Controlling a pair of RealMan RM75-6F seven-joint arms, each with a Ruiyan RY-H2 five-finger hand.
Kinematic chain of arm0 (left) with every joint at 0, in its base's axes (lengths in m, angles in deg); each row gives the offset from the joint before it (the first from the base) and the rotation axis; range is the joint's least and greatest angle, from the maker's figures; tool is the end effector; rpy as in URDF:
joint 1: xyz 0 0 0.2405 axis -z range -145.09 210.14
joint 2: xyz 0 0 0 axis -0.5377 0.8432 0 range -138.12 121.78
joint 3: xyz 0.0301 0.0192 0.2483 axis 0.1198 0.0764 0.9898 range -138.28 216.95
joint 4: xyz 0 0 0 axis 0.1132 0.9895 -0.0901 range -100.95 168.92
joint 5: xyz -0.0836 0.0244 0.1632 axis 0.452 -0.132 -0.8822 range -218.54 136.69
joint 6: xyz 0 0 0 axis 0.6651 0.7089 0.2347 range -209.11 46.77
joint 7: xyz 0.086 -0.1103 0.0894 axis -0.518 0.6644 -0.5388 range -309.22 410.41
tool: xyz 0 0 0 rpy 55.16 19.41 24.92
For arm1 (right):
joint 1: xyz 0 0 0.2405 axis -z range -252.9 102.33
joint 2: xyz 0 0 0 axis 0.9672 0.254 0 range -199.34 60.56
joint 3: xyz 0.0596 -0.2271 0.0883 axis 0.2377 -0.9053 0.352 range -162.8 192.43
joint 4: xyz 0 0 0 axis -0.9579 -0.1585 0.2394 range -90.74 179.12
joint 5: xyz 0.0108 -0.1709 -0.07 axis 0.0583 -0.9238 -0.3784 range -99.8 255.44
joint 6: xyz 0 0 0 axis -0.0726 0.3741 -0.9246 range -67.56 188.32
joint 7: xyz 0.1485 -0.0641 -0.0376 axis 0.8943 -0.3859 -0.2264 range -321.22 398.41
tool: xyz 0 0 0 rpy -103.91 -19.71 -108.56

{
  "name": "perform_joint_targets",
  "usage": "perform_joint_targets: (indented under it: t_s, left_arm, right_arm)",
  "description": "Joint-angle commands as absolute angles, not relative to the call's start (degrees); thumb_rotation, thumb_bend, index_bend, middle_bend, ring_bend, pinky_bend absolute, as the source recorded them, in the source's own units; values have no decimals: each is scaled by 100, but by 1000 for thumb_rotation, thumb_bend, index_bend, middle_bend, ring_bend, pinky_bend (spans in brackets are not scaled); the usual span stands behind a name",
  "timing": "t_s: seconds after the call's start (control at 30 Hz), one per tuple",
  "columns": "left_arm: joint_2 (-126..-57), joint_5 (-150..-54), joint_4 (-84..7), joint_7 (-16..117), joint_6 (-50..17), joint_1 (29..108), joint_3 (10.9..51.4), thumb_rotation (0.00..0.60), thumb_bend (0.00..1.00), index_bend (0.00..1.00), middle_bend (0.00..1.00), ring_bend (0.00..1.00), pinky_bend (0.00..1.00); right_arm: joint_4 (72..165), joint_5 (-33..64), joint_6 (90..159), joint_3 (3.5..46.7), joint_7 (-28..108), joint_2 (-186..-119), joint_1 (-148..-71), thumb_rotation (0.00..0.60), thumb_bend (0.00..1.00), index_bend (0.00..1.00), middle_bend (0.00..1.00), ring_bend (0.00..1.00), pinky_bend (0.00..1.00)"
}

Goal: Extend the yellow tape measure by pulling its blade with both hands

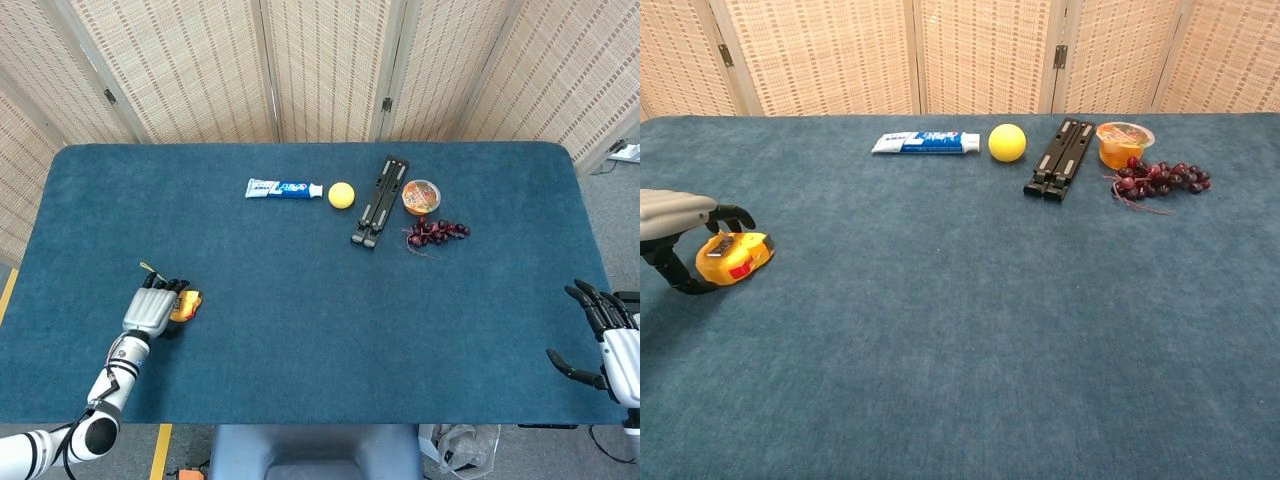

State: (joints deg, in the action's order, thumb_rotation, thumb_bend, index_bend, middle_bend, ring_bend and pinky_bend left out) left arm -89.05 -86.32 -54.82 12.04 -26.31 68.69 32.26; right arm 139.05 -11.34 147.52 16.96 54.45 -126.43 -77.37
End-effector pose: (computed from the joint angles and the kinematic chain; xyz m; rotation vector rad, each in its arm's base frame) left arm -0.2376 0.3350 0.0353 -1.7465 -0.9692 -0.4493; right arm -0.2937 -0.1837 0.2130 1.3203 -1.0430 1.0635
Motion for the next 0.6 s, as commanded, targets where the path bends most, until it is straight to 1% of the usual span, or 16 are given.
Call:
perform_joint_targets:
  t_s: [0.03,0.3,0.43,0.6]
  left_arm:
    - [-8904,-8524,-5465,1189,-2578,6914,3244,600,317,180,217,228,48]
    - [-8957,-8466,-5420,1305,-2429,6941,3291,600,318,231,263,272,95]
    - [-8989,-8518,-5388,1404,-2410,6943,3323,600,318,244,268,280,127]
    - [-9056,-8549,-5303,1509,-2375,6941,3347,600,317,256,270,282,141]
  right_arm:
    - [13901,-1128,14746,1696,5450,-12645,-7737,600,288,99,91,149,93]
    - [13925,-1124,14746,1692,5429,-12637,-7726,600,287,100,91,149,93]
    - [13943,-1119,14744,1691,5419,-12629,-7721,600,287,100,91,149,93]
    - [13975,-1127,14763,1691,5394,-12618,-7710,600,288,100,91,149,93]
